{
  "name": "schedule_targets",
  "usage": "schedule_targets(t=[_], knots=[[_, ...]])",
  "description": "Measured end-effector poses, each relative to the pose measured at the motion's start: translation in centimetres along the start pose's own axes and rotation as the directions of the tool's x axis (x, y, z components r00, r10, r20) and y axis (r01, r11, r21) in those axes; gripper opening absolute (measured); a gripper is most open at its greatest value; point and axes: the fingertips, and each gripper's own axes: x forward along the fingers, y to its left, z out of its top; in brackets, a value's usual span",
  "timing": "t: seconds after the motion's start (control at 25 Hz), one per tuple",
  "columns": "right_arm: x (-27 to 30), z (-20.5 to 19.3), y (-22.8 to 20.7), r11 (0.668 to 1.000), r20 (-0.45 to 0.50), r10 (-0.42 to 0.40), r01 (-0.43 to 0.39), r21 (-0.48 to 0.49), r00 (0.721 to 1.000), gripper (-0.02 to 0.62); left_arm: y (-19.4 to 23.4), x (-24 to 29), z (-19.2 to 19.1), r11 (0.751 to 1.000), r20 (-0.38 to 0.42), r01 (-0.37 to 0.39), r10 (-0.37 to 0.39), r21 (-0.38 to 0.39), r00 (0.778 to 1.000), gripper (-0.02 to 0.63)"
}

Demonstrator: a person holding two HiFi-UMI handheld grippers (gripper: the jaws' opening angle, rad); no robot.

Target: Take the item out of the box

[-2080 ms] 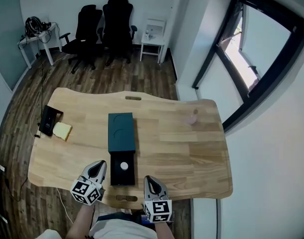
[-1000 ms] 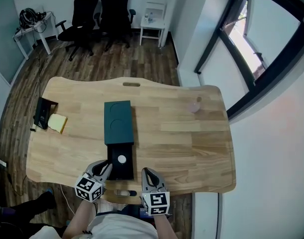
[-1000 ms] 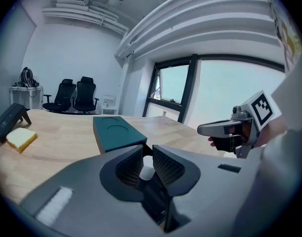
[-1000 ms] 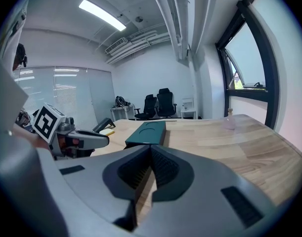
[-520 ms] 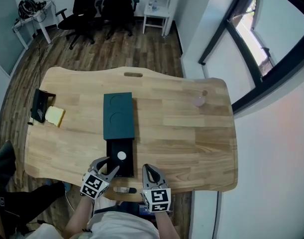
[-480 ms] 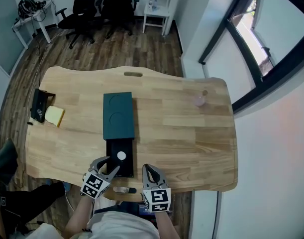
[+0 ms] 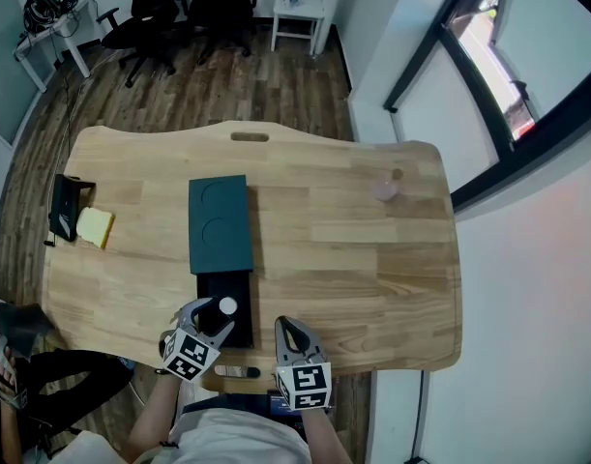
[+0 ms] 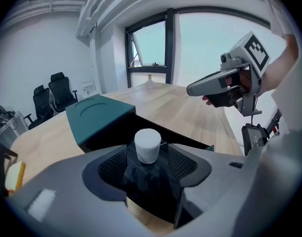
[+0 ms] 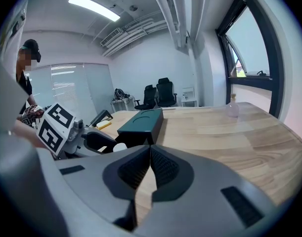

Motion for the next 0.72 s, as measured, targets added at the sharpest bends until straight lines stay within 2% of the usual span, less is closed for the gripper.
schedule_targets(t=[0.2,0.36,0.72], knots=[[0.5,0.2,-0.7,1.0,-0.01,0.005,-0.005,0.007,1.0,0.006,-0.1,1.1,-0.1,1.0,-0.043,0.021,-0.02,0.021,0.999,0.242],[0.8,0.3,-1.5,1.0,-0.017,0.004,-0.004,0.002,1.0,0.006,0.1,1.7,0.5,0.998,-0.037,0.017,-0.015,0.053,0.999,0.242],[0.9,0.0,-2.2,1.0,-0.025,0.002,-0.002,0.007,1.0,0.006,0.0,2.2,0.3,0.997,-0.061,0.02,-0.015,0.069,0.998,0.241]])
